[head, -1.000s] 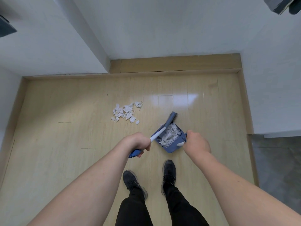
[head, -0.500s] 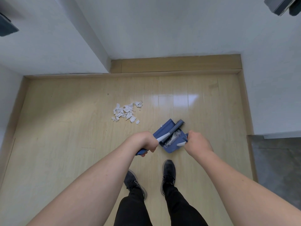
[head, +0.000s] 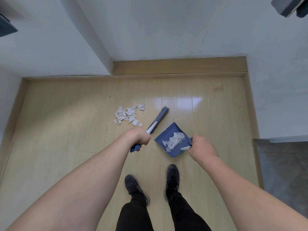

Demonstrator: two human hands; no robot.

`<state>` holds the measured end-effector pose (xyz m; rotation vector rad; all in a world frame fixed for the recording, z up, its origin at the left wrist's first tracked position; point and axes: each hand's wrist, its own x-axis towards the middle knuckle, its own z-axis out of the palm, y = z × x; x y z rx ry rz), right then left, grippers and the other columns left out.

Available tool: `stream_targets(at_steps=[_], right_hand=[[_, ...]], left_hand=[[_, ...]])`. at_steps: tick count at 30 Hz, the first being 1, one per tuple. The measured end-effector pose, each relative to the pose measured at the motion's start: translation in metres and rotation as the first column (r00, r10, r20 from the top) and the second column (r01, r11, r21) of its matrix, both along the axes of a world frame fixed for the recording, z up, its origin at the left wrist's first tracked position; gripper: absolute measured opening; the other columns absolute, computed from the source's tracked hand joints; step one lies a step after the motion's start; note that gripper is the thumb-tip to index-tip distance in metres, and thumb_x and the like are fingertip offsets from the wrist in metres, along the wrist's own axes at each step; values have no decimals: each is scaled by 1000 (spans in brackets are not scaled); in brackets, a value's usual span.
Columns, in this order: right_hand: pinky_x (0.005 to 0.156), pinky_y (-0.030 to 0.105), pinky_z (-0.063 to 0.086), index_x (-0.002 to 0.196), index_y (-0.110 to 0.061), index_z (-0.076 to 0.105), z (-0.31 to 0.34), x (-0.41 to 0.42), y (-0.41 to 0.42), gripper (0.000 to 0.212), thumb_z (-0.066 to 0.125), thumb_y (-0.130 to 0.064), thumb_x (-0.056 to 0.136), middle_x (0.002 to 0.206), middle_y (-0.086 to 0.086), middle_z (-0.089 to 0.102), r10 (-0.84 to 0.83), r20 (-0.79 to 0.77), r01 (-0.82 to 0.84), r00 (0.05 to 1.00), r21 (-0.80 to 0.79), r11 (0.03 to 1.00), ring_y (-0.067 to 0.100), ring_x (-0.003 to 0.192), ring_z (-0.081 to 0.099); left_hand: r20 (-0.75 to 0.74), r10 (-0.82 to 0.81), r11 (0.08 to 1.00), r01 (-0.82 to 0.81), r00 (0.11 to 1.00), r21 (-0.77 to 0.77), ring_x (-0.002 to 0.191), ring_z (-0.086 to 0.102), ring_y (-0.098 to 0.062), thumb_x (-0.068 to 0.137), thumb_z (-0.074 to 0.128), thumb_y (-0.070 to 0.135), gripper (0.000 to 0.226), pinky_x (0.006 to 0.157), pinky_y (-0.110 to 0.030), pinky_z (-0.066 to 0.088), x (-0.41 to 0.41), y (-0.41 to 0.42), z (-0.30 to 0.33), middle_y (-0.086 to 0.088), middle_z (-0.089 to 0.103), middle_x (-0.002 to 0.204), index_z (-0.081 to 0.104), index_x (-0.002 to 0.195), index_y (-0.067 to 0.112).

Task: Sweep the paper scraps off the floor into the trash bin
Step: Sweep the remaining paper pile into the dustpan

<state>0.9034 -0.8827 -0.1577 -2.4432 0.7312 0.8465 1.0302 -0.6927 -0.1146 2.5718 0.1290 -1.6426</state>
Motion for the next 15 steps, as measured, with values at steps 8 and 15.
stream_targets(at_steps=[8, 15], right_hand=[[63, 28, 38, 98, -15, 53, -4, 4, 1, 14, 50, -9, 86, 102, 9, 63, -10, 2, 10, 1000, -29, 1000, 28, 77, 50], [64, 29, 40, 105, -14, 53, 2, 3, 1, 18, 51, -8, 88, 104, 8, 64, -11, -18, 11, 1000, -23, 1000, 27, 78, 52]], left_hand=[[-113, 80, 993, -88, 990, -76, 55, 52, -25, 88, 57, 14, 24, 53, -28, 41, -10, 3, -3, -14, 58, 70, 53, 107, 1], [-106, 49, 996, -57, 993, -75, 48, 53, -22, 87, 60, 17, 21, 52, -26, 41, -14, 14, 13, -13, 59, 69, 57, 100, 1]])
